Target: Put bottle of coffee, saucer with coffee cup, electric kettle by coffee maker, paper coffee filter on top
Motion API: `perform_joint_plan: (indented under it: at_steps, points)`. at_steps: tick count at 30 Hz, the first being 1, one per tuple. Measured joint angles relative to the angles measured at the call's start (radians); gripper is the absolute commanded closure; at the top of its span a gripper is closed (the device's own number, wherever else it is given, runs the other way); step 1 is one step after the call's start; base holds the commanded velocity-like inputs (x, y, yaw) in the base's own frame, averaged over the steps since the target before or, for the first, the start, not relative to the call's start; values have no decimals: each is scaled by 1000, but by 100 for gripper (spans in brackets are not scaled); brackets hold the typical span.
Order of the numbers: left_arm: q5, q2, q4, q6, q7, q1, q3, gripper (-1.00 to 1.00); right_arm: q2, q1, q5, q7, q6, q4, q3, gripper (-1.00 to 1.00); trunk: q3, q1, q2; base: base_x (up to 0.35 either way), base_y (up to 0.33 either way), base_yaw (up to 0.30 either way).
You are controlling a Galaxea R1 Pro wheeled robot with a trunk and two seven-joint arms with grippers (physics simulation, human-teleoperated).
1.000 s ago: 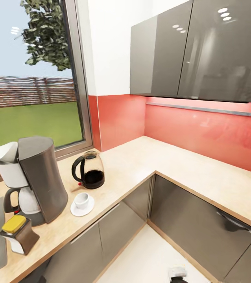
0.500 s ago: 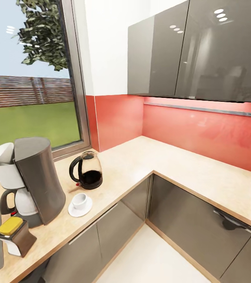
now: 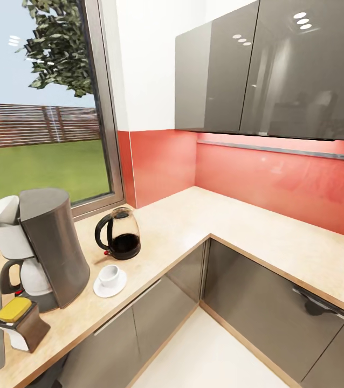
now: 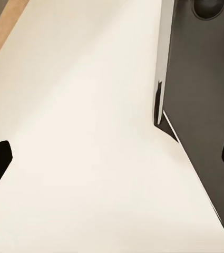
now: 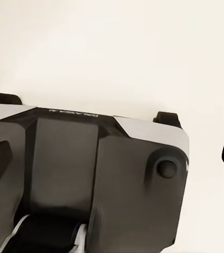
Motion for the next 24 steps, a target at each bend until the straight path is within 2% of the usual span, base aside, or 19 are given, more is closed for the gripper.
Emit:
perform_joint_plan:
  at_steps: [14,24]
  points:
    - [0,0,-14,-2,0,0,-1,-100,-11,1,-4,0,-33,-4,0,-100,0,0,0,0,0,0]
    - [0,1,-21,-2,0,0,0,-100,-14,9,0,2,-17,-1,1,-100,0,0,0,0,0,0]
